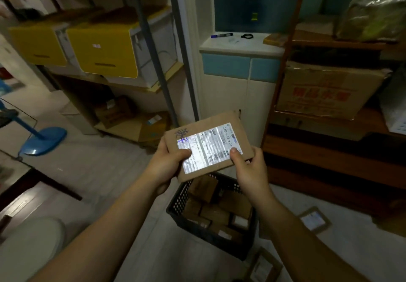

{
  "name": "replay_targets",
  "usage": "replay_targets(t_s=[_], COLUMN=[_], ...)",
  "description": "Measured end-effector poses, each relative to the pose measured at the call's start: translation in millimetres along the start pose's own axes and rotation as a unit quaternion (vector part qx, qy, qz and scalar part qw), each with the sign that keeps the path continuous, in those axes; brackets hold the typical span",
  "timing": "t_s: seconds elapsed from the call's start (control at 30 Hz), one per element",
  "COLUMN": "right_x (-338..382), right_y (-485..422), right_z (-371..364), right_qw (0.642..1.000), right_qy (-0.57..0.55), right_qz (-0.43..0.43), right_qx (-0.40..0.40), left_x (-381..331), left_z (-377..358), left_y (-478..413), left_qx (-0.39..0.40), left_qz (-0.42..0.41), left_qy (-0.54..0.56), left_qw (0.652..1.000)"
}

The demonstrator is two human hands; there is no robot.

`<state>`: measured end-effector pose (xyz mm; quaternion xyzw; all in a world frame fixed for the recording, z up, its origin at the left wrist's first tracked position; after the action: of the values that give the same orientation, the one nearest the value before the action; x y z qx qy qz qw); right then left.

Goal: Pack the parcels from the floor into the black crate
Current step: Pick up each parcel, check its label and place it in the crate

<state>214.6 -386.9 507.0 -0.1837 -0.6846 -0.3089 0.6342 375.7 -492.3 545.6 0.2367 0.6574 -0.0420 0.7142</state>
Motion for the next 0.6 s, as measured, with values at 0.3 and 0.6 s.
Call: replay_targets(t_s=[0.3, 0.6], right_x=[-59, -131], right_y=[-37, -57], right_z=[-53, -154], right_qw=[0.995, 0.977], right_qy=[0.085, 0.138], right_qz=[-0.020, -0.096], right_qx=[-0.043, -0.131], left_x=[33, 96], left_z=[29, 99], left_y=[-107, -201], left_qx=[0.135, 0.269], left_qz=[0.001, 0.002], left_qy=[-0.169, -0.278], left_qw=[0.976, 0.922])
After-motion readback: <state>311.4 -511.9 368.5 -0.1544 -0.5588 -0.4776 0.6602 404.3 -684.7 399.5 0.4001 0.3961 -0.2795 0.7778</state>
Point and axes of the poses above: each hand's wrist, its own y-axis away from the middle knuckle, its own z-axis out of the back of the hand, x = y × z, the point moved 2 cm from there along -y, towards the middle knuckle, and after that the axes turned 2 degrees about -z, right-handed, at the moved point
